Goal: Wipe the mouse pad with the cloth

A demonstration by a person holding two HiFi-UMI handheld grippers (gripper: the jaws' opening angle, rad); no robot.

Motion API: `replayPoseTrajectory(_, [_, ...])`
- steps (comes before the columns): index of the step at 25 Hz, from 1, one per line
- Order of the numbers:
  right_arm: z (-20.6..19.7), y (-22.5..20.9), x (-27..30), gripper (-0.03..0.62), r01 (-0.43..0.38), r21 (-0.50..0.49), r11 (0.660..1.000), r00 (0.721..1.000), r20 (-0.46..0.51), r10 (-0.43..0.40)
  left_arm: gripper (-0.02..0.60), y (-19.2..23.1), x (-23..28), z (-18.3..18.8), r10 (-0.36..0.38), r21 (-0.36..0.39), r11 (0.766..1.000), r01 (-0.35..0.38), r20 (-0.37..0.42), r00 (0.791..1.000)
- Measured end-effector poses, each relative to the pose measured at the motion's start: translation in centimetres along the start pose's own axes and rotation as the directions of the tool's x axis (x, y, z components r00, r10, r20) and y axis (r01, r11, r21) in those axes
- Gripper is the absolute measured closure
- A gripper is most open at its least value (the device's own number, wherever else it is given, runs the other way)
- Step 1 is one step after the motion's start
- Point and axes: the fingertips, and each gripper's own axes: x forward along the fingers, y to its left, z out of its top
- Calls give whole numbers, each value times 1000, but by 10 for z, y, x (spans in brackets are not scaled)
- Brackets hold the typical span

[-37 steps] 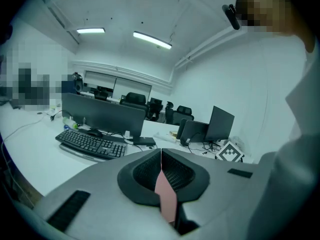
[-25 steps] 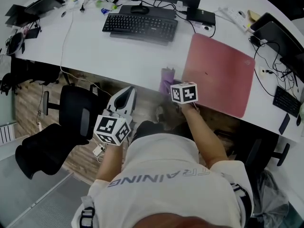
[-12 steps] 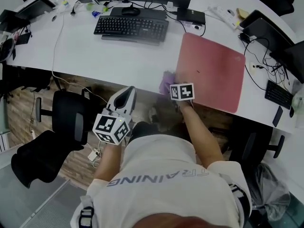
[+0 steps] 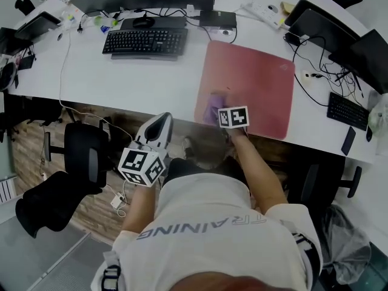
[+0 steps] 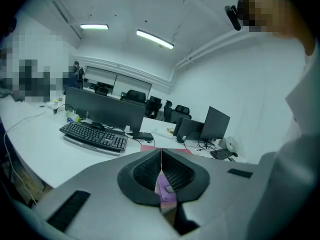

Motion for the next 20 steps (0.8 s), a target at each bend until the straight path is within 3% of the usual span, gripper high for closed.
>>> replayPoseTrajectory(9, [-23,-92,-66,496,26,47,999,999,32,-27,549,-78,36,3,-27,30,999,26,24,999])
replayPoseTrajectory(20, [-69,-215,-166,496,182,156,971,981,43,-191,549,-162,84,4,-133,48,990,130,60,989])
